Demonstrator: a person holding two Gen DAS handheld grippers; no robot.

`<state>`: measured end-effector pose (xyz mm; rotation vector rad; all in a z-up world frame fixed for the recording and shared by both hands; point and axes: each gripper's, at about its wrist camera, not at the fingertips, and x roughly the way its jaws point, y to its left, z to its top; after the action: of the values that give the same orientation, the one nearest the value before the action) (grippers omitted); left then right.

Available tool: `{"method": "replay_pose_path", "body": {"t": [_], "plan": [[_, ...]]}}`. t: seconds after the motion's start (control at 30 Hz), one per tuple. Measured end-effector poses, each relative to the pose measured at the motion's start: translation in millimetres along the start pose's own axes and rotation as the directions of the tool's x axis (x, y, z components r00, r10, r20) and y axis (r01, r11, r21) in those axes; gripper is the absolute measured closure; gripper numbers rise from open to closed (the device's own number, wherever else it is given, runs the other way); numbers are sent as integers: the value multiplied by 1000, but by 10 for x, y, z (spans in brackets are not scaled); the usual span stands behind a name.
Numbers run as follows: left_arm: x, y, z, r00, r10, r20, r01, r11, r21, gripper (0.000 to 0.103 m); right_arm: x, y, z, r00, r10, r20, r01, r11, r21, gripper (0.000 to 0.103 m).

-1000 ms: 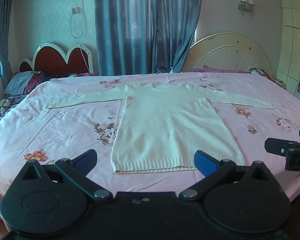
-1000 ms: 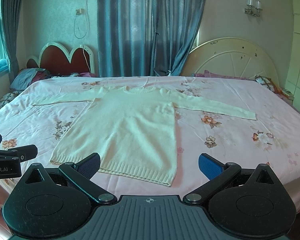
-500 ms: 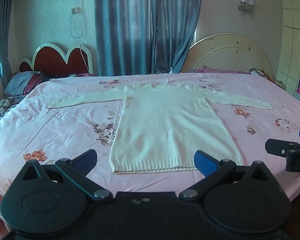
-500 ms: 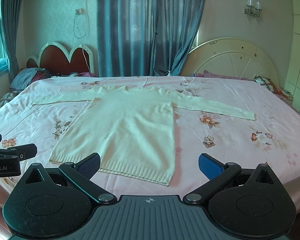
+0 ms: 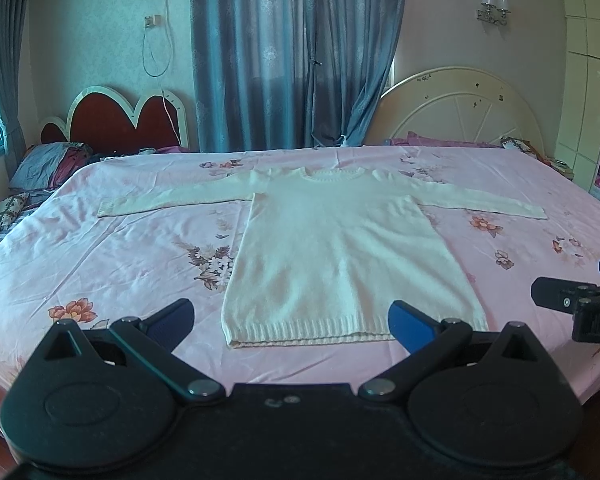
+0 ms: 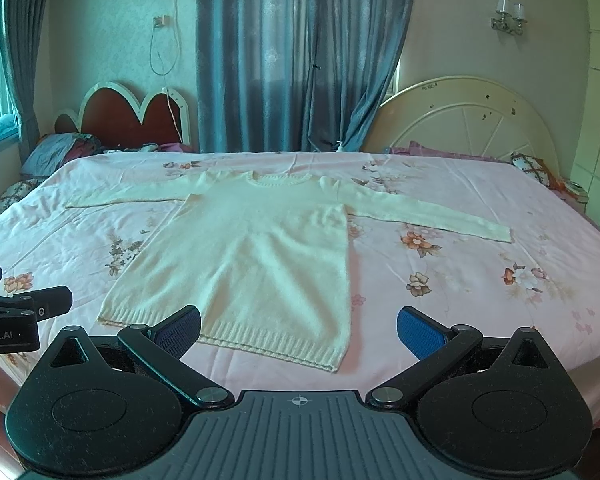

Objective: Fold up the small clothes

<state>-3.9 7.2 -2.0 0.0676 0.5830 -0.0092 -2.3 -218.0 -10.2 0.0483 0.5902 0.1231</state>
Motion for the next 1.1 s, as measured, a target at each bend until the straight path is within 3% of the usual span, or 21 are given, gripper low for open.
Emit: {"method": "replay_pose_path", "body": {"t": [1.1], "plan": [[143, 71, -9, 1000, -2, -17, 2, 1000, 0, 0, 167, -33, 3, 999, -31, -19, 31, 1000, 5, 0]]}}
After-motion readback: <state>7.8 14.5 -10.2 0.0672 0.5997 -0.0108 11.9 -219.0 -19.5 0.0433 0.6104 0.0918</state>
